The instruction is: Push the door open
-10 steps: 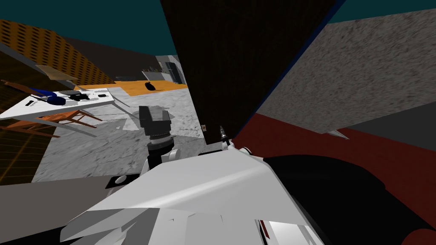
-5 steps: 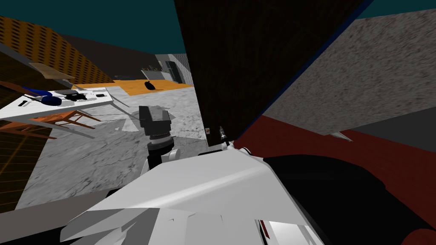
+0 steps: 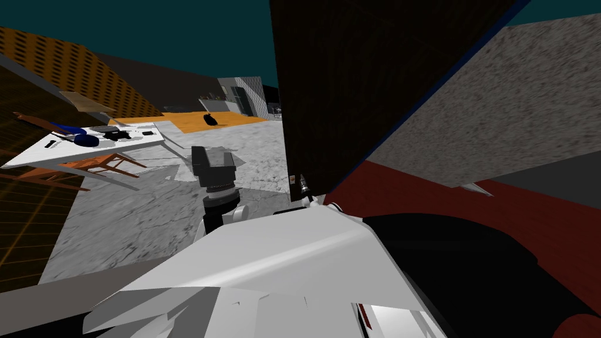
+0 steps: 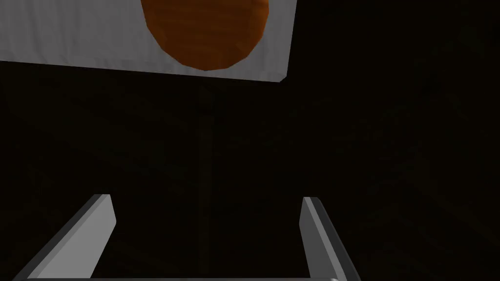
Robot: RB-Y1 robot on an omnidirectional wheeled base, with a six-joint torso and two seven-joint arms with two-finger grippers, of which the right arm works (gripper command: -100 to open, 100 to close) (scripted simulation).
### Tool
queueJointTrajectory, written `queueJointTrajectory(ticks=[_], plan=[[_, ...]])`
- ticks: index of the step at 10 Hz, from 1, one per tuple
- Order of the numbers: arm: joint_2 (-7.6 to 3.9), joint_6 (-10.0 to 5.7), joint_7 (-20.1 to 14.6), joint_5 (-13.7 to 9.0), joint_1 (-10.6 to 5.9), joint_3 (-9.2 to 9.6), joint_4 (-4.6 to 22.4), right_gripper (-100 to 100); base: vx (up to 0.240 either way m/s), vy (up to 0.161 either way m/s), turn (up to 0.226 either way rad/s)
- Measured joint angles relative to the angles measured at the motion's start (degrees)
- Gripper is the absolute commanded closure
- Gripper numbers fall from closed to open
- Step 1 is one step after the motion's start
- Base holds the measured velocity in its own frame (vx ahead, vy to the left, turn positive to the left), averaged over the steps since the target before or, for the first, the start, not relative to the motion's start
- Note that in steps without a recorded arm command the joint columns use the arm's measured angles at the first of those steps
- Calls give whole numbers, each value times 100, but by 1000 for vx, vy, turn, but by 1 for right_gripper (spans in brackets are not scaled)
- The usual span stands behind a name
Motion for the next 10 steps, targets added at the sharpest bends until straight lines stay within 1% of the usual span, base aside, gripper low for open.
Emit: queueJointTrajectory(ticks=[1,2,3,4,6,9,10], plan=[[41,-23,-8,1,-6,5,35,-100,10,67,2],[38,88,2,18,141,29,-197,-100,15,163,0],[100,182,10,19,198,28,-356,-100,4,97,-20],[109,197,11,18,202,26,-369,100,-3,-20,6],[88,195,11,14,213,18,-344,100,-2,-38,6],[101,184,10,20,201,29,-353,100,0,-5,3],[99,183,10,19,199,28,-355,-100,22,-39,-195]])
